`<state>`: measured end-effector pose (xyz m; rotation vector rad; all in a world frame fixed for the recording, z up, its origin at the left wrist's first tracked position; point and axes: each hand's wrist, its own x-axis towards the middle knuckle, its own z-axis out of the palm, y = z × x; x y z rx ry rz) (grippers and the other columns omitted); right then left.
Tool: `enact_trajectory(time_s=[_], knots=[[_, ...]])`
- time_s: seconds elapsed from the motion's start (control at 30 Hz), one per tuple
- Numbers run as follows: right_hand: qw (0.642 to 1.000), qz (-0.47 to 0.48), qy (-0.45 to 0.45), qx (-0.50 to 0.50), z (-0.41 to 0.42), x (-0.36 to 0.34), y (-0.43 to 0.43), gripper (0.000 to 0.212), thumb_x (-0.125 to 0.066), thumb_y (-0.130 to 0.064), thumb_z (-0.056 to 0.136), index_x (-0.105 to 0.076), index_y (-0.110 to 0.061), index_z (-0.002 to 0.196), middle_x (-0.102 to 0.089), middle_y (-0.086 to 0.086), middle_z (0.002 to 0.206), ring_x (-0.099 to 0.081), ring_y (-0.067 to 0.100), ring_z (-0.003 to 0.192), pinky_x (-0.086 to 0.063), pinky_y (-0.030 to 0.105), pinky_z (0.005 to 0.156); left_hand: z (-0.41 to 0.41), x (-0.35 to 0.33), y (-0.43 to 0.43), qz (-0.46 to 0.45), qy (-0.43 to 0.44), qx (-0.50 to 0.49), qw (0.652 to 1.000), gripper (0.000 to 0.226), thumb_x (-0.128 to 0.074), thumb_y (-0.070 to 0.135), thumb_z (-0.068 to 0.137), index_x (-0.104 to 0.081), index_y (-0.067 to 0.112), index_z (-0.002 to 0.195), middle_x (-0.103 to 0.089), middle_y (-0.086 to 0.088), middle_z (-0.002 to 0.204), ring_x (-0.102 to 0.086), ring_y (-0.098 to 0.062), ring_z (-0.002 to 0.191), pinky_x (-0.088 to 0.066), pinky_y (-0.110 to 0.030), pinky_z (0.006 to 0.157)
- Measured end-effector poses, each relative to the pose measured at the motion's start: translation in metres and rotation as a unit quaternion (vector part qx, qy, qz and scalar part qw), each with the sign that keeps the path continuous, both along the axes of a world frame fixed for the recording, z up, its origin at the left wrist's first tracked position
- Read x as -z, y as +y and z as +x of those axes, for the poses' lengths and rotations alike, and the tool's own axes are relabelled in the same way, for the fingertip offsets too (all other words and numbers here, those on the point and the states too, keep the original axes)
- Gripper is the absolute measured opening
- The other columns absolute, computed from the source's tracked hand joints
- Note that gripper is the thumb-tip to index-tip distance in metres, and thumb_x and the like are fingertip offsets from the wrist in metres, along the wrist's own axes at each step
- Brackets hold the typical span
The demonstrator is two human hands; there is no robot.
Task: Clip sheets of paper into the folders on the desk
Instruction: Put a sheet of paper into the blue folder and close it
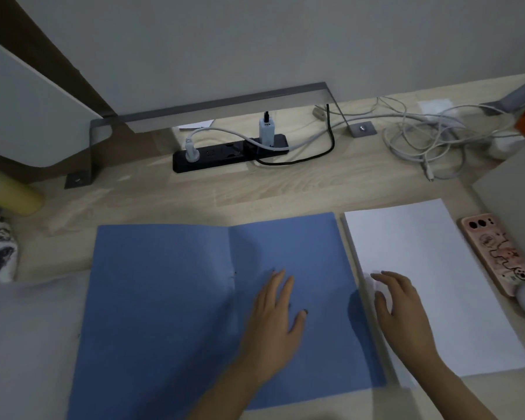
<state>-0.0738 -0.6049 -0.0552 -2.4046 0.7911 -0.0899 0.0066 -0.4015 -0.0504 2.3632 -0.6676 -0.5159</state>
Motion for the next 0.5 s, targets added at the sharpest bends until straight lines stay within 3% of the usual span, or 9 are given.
enact_trajectory(time_s=[0.13,0.27,0.33,0.4,0.5], knots=[[1.0,0.005,0.029,-0.007,0.0,-0.001,-0.035,0.033,-0.051,-0.001,0.087,-0.055,-0.007,0.12,-0.054,0.014,0.124,-0.052,0.029,0.112,-0.038,0.027,0.087,-0.007,-0.022,-0.077,-0.092,0.269,-0.088,0.955,0.048,-0.042,0.031,0.097,-0.028,0.025,0.142,-0.025,0.018,0.142,-0.025,-0.002,0.135,-0.025,-0.019,0.108],[0.996,0.0,0.074,-0.057,-0.003,0.005,-0.051,0.039,-0.057,0.0,0.083,-0.055,-0.005,0.121,-0.055,0.017,0.123,-0.055,0.033,0.107,-0.04,0.03,0.085,-0.004,-0.025,-0.139,-0.138,0.385,-0.155,0.899,0.044,-0.044,0.019,0.095,-0.036,0.019,0.138,-0.036,0.006,0.14,-0.039,-0.007,0.124,-0.032,-0.018,0.093],[0.993,-0.002,0.087,-0.073,-0.003,0.006,-0.057,0.039,-0.058,-0.001,0.083,-0.056,-0.005,0.121,-0.056,0.017,0.123,-0.056,0.032,0.106,-0.042,0.029,0.084,-0.002,-0.024,-0.157,-0.131,0.439,-0.194,0.868,0.032,-0.044,0.018,0.093,-0.044,0.015,0.125,-0.05,0.001,0.118,-0.051,-0.012,0.106,-0.037,-0.019,0.081],[0.993,0.003,0.09,-0.08,-0.001,0.006,-0.063,0.037,-0.057,-0.003,0.084,-0.056,-0.006,0.121,-0.056,0.015,0.123,-0.056,0.03,0.106,-0.041,0.027,0.085,0.0,-0.021,-0.167,-0.136,0.473,-0.242,0.836,0.006,-0.042,0.014,0.093,-0.047,0.015,0.095,-0.045,0.002,0.086,-0.045,-0.008,0.074,-0.036,-0.02,0.066],[0.993,0.012,0.088,-0.083,0.002,0.005,-0.067,0.034,-0.056,-0.004,0.086,-0.057,-0.006,0.12,-0.057,0.014,0.123,-0.056,0.028,0.107,-0.037,0.022,0.087,0.003,-0.012,-0.174,-0.129,0.473,-0.302,0.817,0.011,-0.041,0.008,0.09,-0.043,0.011,0.08,-0.035,0.0,0.07,-0.036,-0.012,0.063,-0.036,-0.027,0.069]])
